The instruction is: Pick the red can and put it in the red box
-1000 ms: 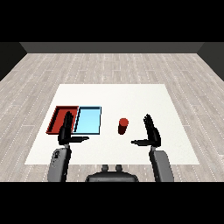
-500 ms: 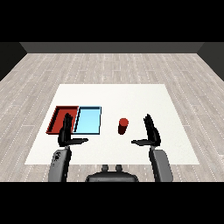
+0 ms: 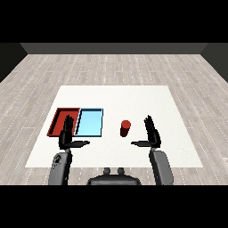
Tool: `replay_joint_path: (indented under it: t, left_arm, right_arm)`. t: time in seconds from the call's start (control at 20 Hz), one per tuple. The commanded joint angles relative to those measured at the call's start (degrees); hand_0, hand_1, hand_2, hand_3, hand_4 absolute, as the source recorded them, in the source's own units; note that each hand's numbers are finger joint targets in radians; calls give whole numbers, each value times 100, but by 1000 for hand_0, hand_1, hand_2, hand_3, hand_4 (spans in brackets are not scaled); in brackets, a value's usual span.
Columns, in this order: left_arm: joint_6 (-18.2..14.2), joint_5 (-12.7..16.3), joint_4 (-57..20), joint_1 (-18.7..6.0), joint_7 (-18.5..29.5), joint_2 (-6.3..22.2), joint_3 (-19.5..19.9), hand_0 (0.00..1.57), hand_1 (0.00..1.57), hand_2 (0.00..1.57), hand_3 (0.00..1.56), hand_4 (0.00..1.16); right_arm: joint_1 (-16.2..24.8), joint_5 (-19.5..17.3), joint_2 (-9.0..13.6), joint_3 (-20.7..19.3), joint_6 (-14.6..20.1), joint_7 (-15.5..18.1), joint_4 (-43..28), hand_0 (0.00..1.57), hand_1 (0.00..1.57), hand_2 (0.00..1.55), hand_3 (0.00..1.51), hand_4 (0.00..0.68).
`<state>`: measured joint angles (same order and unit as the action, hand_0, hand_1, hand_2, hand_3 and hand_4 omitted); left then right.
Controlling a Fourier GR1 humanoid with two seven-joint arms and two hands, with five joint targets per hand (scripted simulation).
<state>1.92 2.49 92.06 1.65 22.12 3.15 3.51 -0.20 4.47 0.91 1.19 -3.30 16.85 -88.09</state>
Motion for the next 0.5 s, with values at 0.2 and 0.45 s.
replay_joint_path:
  t: [0.2,0.45]
  left_arm:
    - [17,8,-415,-140,264,-23,98,0,0,0,0,0]
    - [162,209,169,142,-109,127,173,0,0,0,0,0]
  right_arm:
    - [-679,354,164,-446,-316,155,987,0,0,0,0,0]
    - [-997,300,-88,-194,60,40,1224,0,0,0,0,0]
